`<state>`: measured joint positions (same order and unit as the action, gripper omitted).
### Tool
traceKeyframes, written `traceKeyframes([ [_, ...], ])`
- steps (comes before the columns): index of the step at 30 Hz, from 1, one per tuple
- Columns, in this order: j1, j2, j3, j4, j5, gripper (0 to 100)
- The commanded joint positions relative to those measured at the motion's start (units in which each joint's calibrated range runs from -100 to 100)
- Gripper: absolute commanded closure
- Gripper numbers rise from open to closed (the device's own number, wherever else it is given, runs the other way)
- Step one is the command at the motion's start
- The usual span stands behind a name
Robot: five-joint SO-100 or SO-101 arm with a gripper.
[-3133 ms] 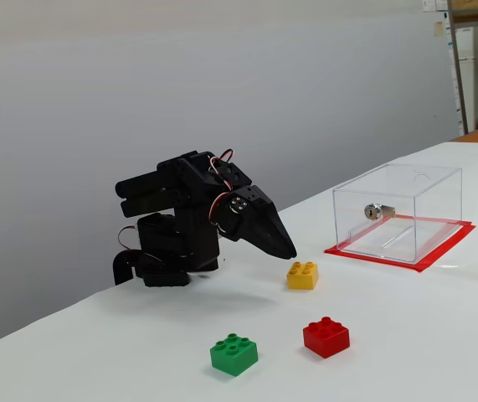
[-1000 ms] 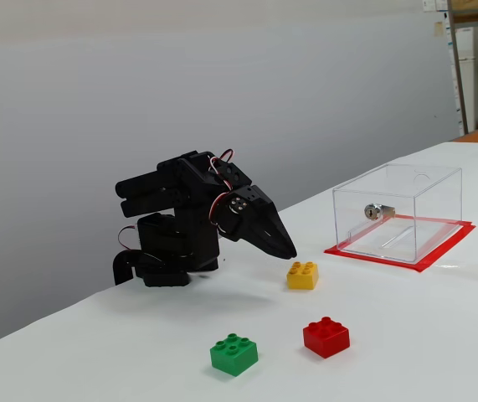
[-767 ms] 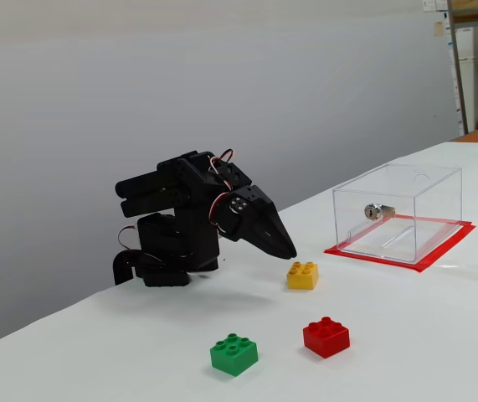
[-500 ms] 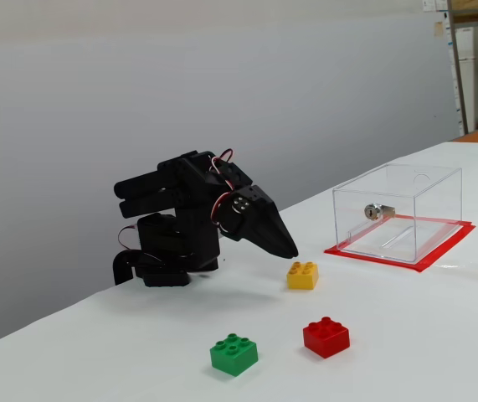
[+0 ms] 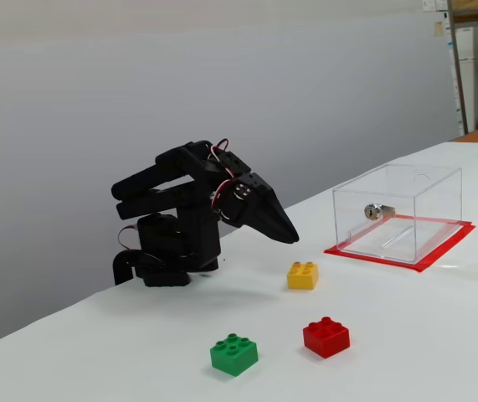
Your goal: Pick the yellow lego brick and place it into the transparent box
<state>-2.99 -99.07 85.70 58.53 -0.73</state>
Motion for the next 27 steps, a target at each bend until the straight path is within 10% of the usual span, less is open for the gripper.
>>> traceKeyframes([
  [1, -1.9, 0.3, -4.8, 3.8, 0.2, 98],
  [27, -0.1, 26.1, -19.5, 6.2, 0.2, 83],
])
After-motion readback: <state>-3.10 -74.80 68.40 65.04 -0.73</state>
